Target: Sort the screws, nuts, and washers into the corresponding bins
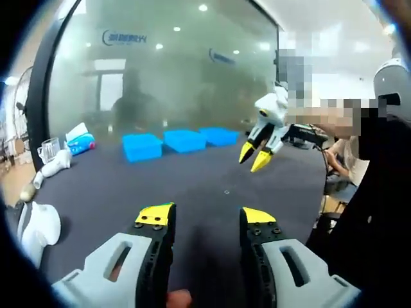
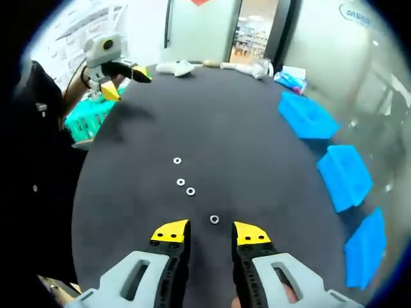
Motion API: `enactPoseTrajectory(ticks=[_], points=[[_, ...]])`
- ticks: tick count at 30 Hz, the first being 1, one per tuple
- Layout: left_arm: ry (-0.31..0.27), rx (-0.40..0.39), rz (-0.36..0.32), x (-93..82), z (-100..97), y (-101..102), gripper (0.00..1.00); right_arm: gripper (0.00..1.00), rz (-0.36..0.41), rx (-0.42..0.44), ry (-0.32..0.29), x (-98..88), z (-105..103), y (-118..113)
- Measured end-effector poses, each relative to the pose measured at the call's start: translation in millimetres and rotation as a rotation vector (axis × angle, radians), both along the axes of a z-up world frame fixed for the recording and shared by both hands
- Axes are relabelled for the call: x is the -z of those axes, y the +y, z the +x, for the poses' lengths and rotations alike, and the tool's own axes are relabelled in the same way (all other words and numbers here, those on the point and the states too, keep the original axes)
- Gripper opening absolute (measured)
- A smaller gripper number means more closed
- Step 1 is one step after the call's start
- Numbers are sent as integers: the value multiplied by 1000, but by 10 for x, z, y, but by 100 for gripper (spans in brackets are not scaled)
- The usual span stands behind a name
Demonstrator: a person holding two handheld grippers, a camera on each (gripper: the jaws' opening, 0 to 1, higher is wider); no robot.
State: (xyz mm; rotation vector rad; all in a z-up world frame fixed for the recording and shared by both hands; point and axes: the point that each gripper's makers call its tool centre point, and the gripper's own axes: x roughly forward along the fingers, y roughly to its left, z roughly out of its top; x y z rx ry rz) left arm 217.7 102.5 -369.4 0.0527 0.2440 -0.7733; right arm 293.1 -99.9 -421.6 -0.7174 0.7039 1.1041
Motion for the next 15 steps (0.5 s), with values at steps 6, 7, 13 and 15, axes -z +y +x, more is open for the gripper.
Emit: enactPoseTrajectory(ticks=[6,7,13,15], points=[[5,12,13,27,-9,-27,39,20,-43,-25,38,78,8,34],[4,14,12,23,-11,-32,39,20,-48,-28,40,83,13,39],[6,25,14,34,-39,-66,39,20,-64,-27,53,128,52,56],[7,24,11,35,-44,-69,39,18,-74,-22,59,153,78,33]])
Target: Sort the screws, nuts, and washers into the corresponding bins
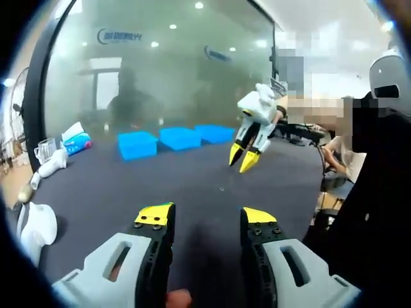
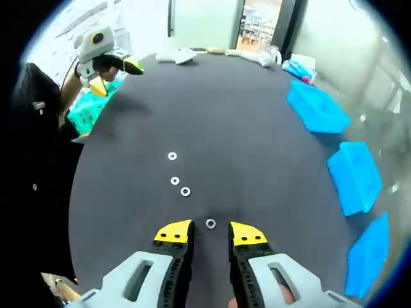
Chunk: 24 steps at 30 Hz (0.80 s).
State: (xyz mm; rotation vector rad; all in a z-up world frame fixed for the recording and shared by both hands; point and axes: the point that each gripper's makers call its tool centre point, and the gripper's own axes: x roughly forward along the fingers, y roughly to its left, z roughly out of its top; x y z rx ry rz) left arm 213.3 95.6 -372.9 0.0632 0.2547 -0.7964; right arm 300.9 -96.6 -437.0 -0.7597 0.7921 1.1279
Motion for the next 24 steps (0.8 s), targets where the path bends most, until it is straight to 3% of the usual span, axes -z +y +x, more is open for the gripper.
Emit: enactPoseTrajectory(ticks=[7,24], points=[[2,-9,2,8,14,16,39,15,14,38,37,31,40,1],[11,-2,2,32,-1,-28,39,4,14,33,67,47,-32,23]])
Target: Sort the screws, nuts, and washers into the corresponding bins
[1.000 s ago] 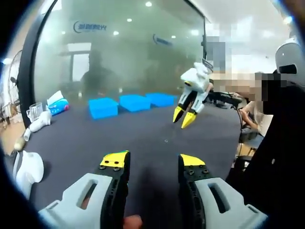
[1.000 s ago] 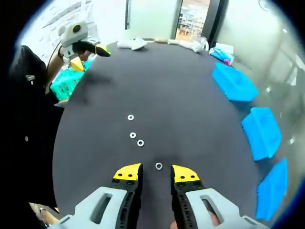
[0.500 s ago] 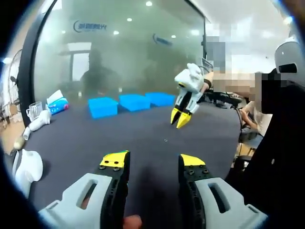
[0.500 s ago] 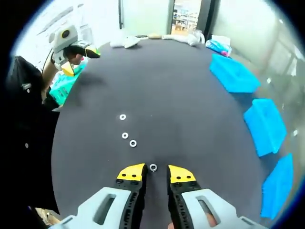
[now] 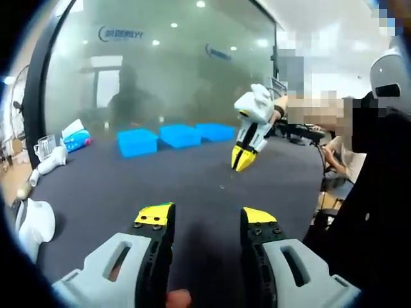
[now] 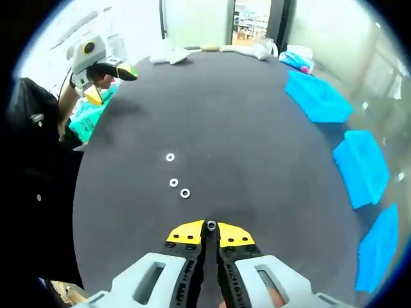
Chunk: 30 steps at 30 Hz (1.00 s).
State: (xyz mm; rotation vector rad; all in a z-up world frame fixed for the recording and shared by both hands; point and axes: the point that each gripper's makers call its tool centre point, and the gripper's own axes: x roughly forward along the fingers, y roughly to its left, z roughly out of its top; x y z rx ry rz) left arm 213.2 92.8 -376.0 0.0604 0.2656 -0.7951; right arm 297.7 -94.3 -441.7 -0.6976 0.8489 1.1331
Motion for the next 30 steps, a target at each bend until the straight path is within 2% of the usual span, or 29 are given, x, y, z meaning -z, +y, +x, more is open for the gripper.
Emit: enactPoseTrajectory(ticks=[10,17,30], points=[[-8,-5,-10,-41,2,6,39,3,6,3,-13,-21,-26,-12],[-24,-23,-26,-101,38,37,39,3,62,33,-45,-108,-45,-60],[-52,-59,-58,-203,107,93,39,3,350,245,-193,-556,19,-258]])
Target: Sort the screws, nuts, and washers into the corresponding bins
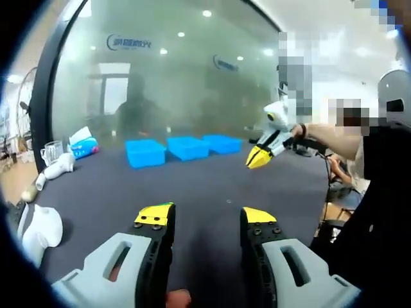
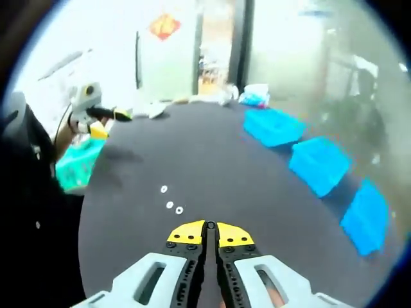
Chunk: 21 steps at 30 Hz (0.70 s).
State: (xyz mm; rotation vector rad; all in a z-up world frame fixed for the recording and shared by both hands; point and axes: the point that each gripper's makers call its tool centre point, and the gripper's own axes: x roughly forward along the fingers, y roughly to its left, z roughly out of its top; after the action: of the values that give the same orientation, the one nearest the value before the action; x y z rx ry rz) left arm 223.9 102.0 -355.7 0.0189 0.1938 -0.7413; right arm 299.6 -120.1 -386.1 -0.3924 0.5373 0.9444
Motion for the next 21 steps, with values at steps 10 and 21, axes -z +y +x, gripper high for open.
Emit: enactPoseTrajectory(ticks=[10,21], points=[[-21,-33,-31,-108,46,39,39,3,211,167,-156,-293,-50,-185],[-38,-52,-49,-188,65,46,39,3,338,292,-327,-663,-114,-347]])
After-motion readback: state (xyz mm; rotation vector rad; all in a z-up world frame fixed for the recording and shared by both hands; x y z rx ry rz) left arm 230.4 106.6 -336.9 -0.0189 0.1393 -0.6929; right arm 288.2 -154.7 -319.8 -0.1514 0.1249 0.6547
